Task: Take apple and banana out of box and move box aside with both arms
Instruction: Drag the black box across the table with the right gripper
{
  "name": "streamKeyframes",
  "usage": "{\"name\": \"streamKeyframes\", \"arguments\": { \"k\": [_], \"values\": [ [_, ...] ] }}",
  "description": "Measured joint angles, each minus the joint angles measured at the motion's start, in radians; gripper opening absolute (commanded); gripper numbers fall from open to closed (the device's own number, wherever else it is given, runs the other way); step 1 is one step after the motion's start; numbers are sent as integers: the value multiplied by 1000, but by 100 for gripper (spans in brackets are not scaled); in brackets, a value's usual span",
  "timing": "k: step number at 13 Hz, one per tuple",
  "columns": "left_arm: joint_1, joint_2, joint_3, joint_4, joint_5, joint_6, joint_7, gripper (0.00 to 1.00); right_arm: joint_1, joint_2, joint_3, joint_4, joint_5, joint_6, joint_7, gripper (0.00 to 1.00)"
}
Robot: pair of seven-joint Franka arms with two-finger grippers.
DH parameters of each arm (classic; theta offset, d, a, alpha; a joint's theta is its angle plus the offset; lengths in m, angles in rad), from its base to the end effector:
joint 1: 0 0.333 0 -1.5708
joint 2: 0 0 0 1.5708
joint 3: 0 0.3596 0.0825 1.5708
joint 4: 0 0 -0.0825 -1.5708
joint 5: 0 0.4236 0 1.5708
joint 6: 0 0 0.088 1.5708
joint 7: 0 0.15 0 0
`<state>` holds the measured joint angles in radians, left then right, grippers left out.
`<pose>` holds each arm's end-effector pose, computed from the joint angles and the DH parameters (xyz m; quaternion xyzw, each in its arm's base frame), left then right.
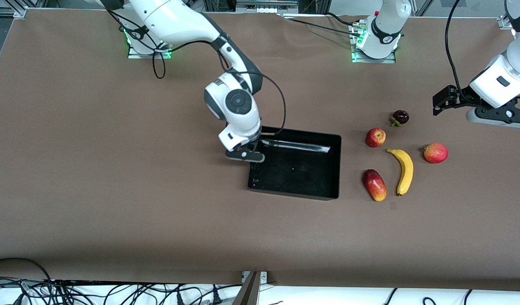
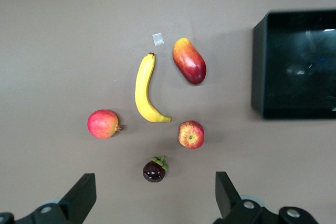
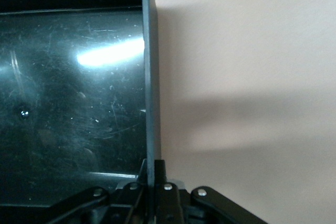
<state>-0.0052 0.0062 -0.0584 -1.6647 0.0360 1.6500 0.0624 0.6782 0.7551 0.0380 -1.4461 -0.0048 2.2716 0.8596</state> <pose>0.5984 -0.0329 0.5801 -0.9977 0.0646 0.0104 0.0178 0.6037 0.5184 0.2121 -0.9964 0.0757 -0.0172 0.0328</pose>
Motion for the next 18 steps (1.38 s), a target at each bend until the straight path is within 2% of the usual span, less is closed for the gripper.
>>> {"name": "streamKeyframes", "arguments": {
  "k": [4, 8, 11, 14, 16, 18],
  "values": [
    [0, 0, 1, -7, 0, 1, 0, 100, -125, -40, -5, 114, 5, -236, -213, 0],
    [0, 0, 1, -7, 0, 1, 0, 100, -326, -143, -12, 118, 40, -415, -592, 0],
    [0, 0, 2, -8, 0, 2, 0, 100, -454, -194, -36, 63, 42, -423, -769, 0],
    [0, 0, 2, -8, 0, 2, 0, 100, -494, -232, -134, -28, 44, -393, -887, 0],
    [0, 0, 2, -8, 0, 2, -1, 100, -516, -271, -185, -153, 53, -287, -943, 0],
    [0, 0, 2, -8, 0, 2, -3, 100, -552, -311, -206, -300, 89, -164, -1021, 0]
  ]
}}
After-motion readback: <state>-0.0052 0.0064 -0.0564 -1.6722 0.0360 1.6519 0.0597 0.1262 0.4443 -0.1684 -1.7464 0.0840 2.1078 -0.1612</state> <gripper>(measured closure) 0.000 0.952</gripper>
